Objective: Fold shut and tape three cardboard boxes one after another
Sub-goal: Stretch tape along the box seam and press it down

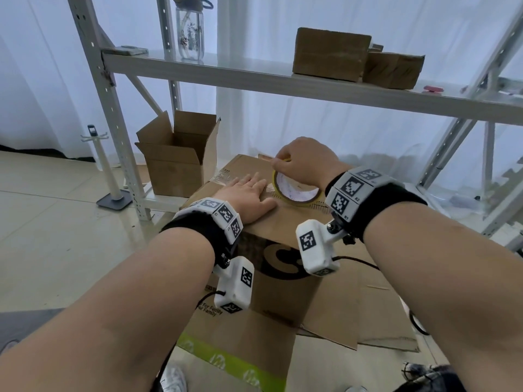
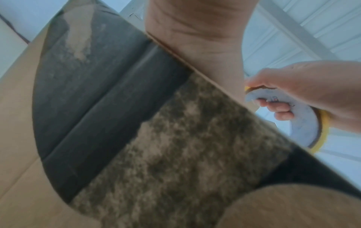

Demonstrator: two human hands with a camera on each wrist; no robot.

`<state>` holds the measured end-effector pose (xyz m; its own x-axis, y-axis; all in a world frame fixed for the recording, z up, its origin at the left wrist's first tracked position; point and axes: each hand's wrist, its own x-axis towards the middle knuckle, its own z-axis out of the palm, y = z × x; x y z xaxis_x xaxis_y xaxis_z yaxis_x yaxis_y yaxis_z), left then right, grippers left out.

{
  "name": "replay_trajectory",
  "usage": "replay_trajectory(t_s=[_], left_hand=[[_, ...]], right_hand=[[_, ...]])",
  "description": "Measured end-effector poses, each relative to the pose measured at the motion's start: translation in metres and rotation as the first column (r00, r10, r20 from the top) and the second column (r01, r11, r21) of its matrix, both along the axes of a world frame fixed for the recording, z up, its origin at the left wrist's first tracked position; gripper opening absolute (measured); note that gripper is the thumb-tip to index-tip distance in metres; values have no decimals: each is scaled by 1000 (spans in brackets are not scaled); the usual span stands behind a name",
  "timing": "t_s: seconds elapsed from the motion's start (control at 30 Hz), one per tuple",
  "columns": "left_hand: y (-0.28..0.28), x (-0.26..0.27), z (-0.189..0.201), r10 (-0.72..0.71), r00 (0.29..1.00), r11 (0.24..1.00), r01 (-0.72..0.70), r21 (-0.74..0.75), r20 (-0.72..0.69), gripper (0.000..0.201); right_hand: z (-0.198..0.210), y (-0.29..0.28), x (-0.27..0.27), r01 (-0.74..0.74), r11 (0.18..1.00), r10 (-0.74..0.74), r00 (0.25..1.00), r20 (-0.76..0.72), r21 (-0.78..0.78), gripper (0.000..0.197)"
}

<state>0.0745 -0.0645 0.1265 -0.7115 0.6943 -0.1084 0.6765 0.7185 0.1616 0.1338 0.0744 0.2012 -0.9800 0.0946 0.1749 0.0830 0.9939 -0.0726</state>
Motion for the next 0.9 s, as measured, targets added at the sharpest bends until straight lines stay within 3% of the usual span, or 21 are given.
replay_trajectory(t_s=[0.13, 0.27, 0.57, 0.73, 0.9], left_hand=[[1, 1, 3, -2, 1000, 999, 3, -42, 28, 74], [4, 1, 4, 1, 1000, 996, 2, -85, 27, 75], [17, 10, 11, 2, 998, 980, 10, -197, 60, 86], [37, 31, 11, -166, 984, 972, 173, -159, 55, 81], [16, 14, 13, -160, 983, 977, 170, -128, 91, 73]], right_hand=[[11, 8, 10, 90, 980, -113, 986, 120, 178, 28], [8, 9, 17, 118, 962, -162, 972, 169, 244, 31], [7, 6, 14, 119, 962, -165, 971, 174, 246, 34], [6, 9, 12, 104, 967, -140, 980, 144, 234, 27], [3, 5, 10, 83, 964, -118, 985, 125, 254, 19]])
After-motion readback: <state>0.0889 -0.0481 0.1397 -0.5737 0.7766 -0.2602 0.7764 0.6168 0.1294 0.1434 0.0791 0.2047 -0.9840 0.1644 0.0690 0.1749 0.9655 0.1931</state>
